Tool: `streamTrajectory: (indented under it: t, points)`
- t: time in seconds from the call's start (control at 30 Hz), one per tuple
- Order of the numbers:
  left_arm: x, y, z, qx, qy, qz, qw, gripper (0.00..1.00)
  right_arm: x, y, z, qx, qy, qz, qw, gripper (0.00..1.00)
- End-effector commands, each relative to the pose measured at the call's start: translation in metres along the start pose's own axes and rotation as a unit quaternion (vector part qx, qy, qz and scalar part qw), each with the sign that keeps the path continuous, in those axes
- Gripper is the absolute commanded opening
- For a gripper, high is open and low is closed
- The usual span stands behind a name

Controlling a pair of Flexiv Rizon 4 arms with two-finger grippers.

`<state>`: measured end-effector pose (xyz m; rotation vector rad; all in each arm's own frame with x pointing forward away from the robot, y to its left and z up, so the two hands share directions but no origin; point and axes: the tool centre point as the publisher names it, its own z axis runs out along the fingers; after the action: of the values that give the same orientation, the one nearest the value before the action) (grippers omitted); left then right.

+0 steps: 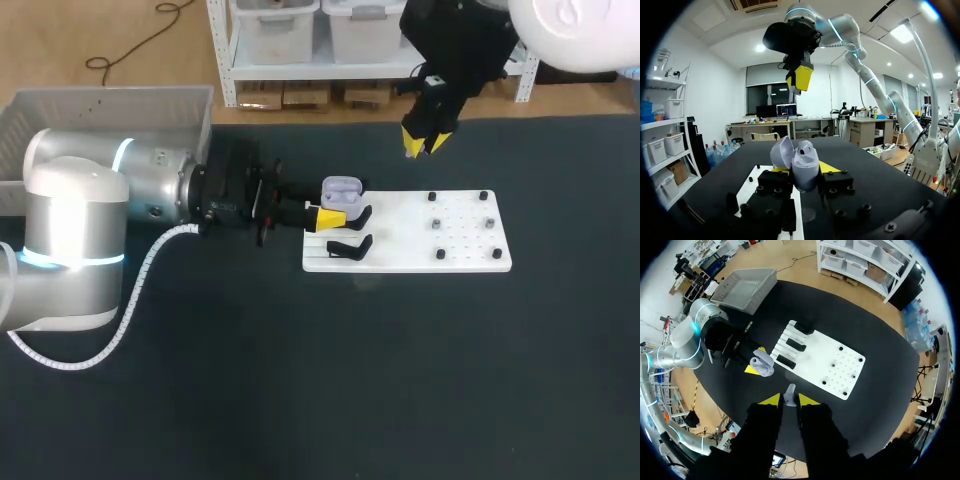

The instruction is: Pick up each earbud case from the left stands, insert the matching earbuds, close the lid, and place the case in the box.

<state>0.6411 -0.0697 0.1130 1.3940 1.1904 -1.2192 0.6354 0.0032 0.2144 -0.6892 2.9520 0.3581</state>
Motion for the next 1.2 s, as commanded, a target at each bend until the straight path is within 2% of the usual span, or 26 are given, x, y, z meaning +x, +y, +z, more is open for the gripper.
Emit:
streamTrajectory:
  t: [0.03,0.1,0.2,0.37,0.57,0.77,0.83,0.93,1.2]
  points:
    - [0.001,-0.001,0.0,-0.002,-0.001,0.001,1.0,0.0,0.002,0.0,0.0,0.001,-0.002,0.0,1.0,0.0]
    - [0.001,-0.001,0.0,-0.002,-0.001,0.001,1.0,0.0,-0.004,0.01,-0.002,0.018,0.007,-0.02,1.0,0.0]
    - [0.001,-0.001,0.0,-0.002,-0.001,0.001,1.0,0.0,-0.007,0.023,-0.001,0.023,0.016,-0.047,0.998,0.0]
    - [0.001,-0.001,0.0,-0.002,-0.001,0.001,1.0,0.0,-0.008,0.041,0.007,0.025,0.044,-0.08,0.996,0.0]
    - [0.001,-0.001,0.0,-0.002,-0.001,0.001,1.0,0.0,-0.007,0.056,0.011,0.022,0.053,-0.097,0.994,0.0]
    - [0.001,-0.001,0.0,-0.002,-0.001,0.001,1.0,0.0,-0.007,0.062,0.03,0.02,0.062,-0.095,0.993,0.0]
    - [0.001,-0.001,0.0,-0.002,-0.001,0.001,1.0,0.0,-0.008,0.066,0.035,0.041,0.068,-0.093,0.993,0.0]
    - [0.001,-0.001,0.0,-0.002,-0.001,0.001,1.0,0.0,-0.01,0.071,0.041,0.04,0.072,-0.096,0.992,0.0]
    - [0.001,-0.001,0.0,-0.002,-0.001,0.001,1.0,0.0,-0.016,0.075,0.046,0.039,0.073,-0.103,0.991,0.0]
